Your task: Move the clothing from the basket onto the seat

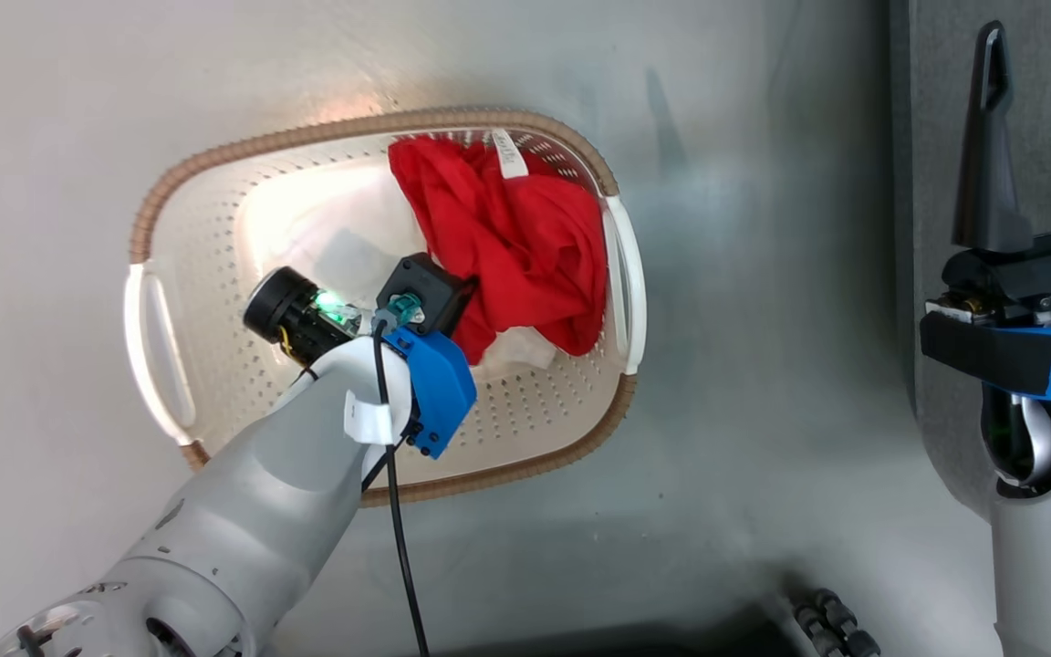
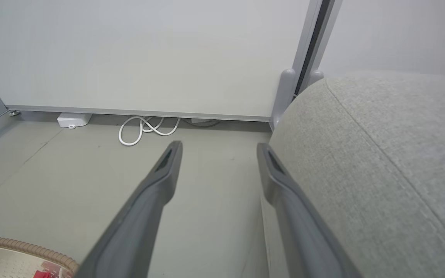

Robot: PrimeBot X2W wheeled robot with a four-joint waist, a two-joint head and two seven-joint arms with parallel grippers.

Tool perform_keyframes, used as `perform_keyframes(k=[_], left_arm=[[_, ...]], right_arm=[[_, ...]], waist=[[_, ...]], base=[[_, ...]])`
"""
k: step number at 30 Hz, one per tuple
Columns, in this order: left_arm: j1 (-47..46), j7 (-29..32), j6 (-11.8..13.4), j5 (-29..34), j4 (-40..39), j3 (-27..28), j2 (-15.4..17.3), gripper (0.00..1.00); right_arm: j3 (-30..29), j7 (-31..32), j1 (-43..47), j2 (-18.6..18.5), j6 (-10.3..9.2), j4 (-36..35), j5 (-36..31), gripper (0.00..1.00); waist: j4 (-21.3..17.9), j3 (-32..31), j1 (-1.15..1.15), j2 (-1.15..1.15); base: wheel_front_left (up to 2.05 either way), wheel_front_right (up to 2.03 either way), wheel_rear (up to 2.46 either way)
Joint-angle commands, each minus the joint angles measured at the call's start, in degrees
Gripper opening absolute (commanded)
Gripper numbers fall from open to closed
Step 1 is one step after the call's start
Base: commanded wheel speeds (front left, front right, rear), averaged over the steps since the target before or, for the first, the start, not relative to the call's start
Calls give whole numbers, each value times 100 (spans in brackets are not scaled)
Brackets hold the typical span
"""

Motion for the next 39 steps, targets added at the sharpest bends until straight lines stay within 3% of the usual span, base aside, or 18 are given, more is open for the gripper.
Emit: perform_keyframes(k=[1, 6, 13, 28, 39], left_arm=[[-26, -98, -12, 6, -57, -10, -1, 0], [7, -189, -12, -9, -182, -4, -31, 0], [143, -194, 48, 201, -708, 535, 67, 0], [1199, -196, 253, 1334, -2300, 2267, 275, 0], [1690, -197, 334, 2113, -3212, 3213, 278, 0]], right_arm=[[-23, -4, -3, -50, 1, 29, 41, 100], [-53, -4, 47, -91, 1, 106, 36, 100], [-73, -4, 141, -132, 1, 202, 36, 100], [-60, -4, 439, -101, 1, 533, 91, 100], [-103, -4, 811, 0, 1, 737, 145, 100]], waist=[[93, -139, 0, 0], [230, -413, 0, 0], [367, -797, 0, 0], [525, -1981, 0, 0], [602, -2897, 0, 0]], base=[[0, 0, 0], [0, 0, 0], [0, 0, 0], [0, 0, 0], [0, 0, 0]])
